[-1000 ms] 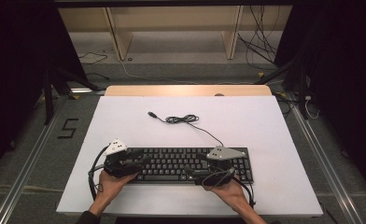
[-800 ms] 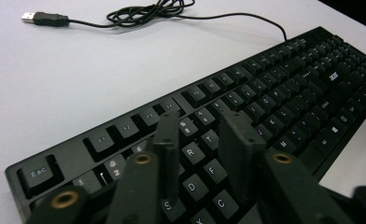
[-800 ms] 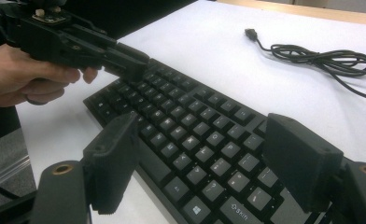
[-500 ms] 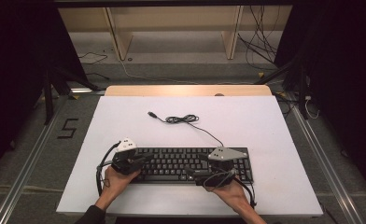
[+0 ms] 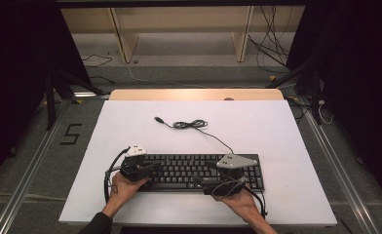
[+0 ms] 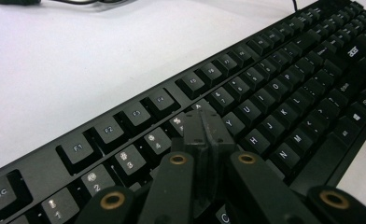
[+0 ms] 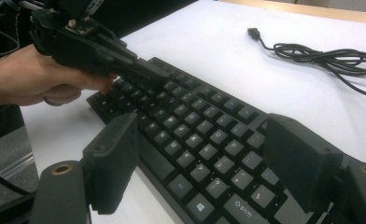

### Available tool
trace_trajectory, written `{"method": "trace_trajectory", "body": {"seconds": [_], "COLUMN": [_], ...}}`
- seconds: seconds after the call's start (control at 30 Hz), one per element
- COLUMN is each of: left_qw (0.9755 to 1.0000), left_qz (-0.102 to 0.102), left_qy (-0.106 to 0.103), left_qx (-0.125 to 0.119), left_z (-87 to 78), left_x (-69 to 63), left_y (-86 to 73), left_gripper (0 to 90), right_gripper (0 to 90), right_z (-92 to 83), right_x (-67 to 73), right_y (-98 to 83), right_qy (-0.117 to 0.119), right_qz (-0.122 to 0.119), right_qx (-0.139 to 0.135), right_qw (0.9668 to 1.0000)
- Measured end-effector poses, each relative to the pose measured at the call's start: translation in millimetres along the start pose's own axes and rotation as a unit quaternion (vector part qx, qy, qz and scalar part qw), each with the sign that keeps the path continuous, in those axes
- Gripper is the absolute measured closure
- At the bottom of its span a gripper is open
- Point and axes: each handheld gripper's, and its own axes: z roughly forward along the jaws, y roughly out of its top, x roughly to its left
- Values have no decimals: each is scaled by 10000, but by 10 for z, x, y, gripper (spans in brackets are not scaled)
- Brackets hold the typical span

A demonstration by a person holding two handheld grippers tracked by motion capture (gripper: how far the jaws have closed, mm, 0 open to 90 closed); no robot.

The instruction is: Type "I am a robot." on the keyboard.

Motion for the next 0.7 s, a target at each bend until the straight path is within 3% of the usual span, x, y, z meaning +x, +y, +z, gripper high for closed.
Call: {"method": "trace_trajectory", "body": {"seconds": [0.53, 0.63, 0.7], "left_qw": [9995, 9994, 9995], "left_qz": [-16, -99, -46], "left_qy": [83, -10, 71], "left_qx": [289, 327, 313], "left_z": [78, 79, 81], "left_x": [23, 48, 40], "left_y": [-27, -25, -22], "left_gripper": [893, 894, 894], "right_gripper": [278, 278, 278], "right_z": [2, 4, 7], "right_x": [3, 1, 3], "right_y": [0, -1, -3], "right_qy": [14, 11, 9], "right_qz": [-12, -7, -1], "right_qx": [8, 17, 14], "right_qw": [10000, 10000, 10000]}}
